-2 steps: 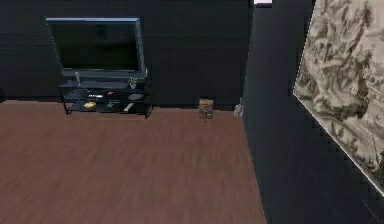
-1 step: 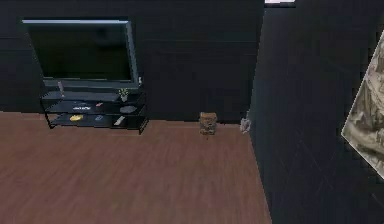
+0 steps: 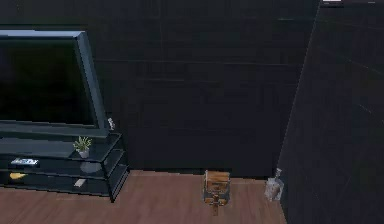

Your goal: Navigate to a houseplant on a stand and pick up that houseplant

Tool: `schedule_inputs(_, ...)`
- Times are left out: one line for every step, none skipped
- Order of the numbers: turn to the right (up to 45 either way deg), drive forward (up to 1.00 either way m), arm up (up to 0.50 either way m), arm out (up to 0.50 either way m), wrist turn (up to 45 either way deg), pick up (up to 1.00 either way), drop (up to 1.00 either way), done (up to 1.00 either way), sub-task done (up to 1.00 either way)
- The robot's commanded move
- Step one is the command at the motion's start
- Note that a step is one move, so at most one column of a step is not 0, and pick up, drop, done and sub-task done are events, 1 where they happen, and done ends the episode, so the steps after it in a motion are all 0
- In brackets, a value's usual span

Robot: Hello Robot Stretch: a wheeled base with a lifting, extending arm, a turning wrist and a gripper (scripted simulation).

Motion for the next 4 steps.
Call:
schedule_inputs(6.0, 0.0, 0.0, 0.0, 0.0, 0.0, 0.0, 0.0, 0.0)
schedule_inputs(0.0, 0.7, 0.0, 0.0, 0.0, 0.0, 0.0, 0.0, 0.0)
schedule_inputs(-45.0, 0.0, 0.0, 0.0, 0.0, 0.0, 0.0, 0.0, 0.0)
schedule_inputs(-45.0, 0.0, 0.0, 0.0, 0.0, 0.0, 0.0, 0.0, 0.0)
